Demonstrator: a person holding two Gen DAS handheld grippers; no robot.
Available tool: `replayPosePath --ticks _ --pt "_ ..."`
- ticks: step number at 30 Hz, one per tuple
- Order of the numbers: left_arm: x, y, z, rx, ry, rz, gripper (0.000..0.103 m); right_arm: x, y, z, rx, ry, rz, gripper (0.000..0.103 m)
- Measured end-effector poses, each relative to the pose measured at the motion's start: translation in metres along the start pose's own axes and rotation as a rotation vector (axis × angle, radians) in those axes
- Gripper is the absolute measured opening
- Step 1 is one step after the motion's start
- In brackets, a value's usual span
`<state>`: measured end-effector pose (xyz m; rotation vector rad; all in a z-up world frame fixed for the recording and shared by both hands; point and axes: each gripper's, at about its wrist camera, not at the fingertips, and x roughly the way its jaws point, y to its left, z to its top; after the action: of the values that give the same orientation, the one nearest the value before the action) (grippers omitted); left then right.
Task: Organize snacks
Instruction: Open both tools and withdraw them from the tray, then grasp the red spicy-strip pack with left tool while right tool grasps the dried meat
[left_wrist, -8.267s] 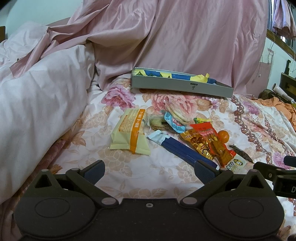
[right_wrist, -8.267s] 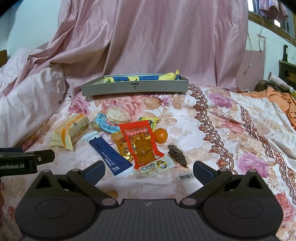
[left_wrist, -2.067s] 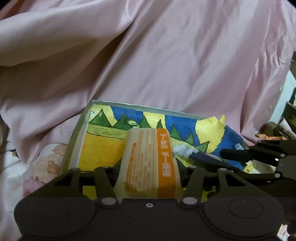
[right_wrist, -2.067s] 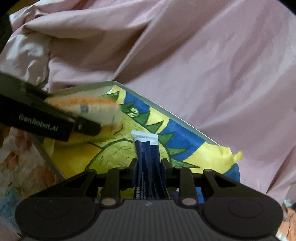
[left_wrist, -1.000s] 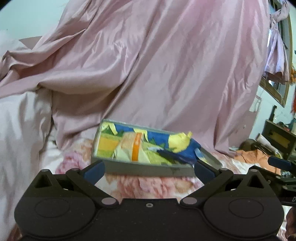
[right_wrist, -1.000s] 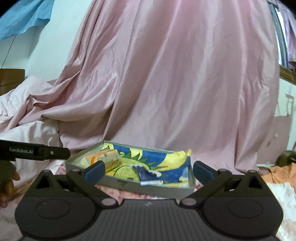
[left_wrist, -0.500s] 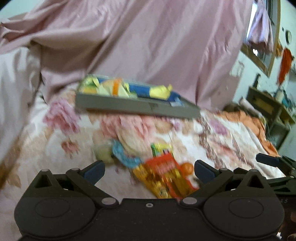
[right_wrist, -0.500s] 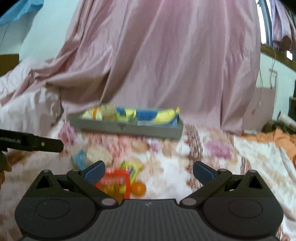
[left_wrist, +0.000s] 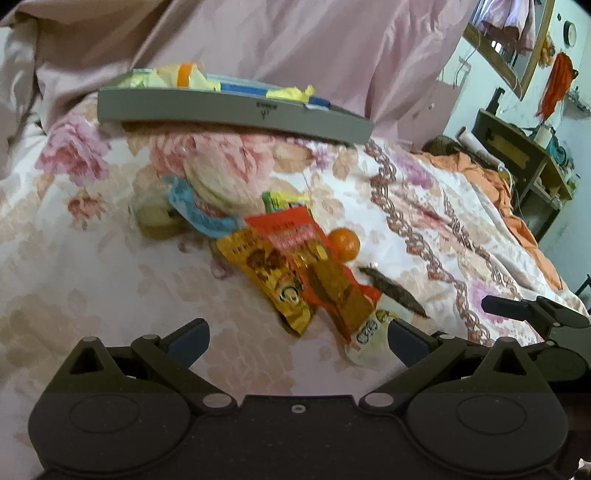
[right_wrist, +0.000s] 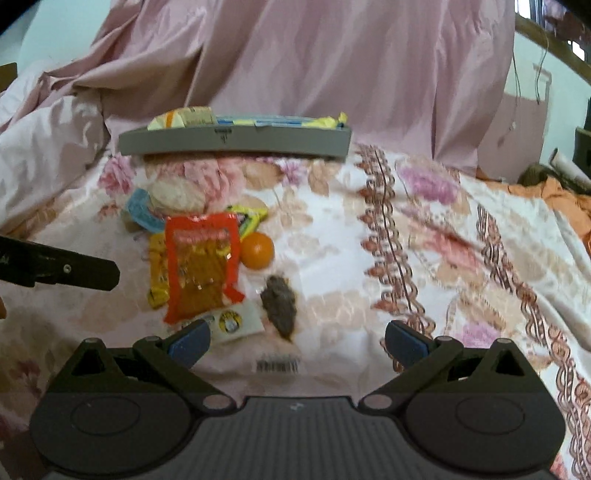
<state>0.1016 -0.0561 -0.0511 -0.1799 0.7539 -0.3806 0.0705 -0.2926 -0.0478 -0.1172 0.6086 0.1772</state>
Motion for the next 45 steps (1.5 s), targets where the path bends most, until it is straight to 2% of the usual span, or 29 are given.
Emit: replayPosePath --ticks 11,22,27,33,40,45 --pt "0.026 -0.009 0.001 -0.041 0.063 -0.040 0.102 0.009 -0.007 -0.006 -0.018 0.022 -0.009 0.103" --pt "0.040 -0.014 -0.008 -0.061 0.066 -0.125 0.102 0.014 -0.011 -0.018 0.014 0.050 -0.014 0.103" --pt "0.046 -0.008 -0.001 -0.131 0.041 -0.182 0.102 0.011 -0.012 -0.016 0.024 0.024 -0.034 0.103" --pt "0.055 0.002 0.005 -0.240 0.014 -0.321 0.102 0.011 -0.011 -0.011 0.019 0.001 -0.064 0.103" --pt "0.066 0.013 0.004 -0.295 0.018 -0.389 0.088 0.014 -0.008 -0.005 0.003 -0.011 -0.087 0.103" --pt "0.076 0.021 0.007 -0.358 0.017 -0.412 0.084 0.023 -0.007 0.001 0.000 -0.001 -0.087 0.101"
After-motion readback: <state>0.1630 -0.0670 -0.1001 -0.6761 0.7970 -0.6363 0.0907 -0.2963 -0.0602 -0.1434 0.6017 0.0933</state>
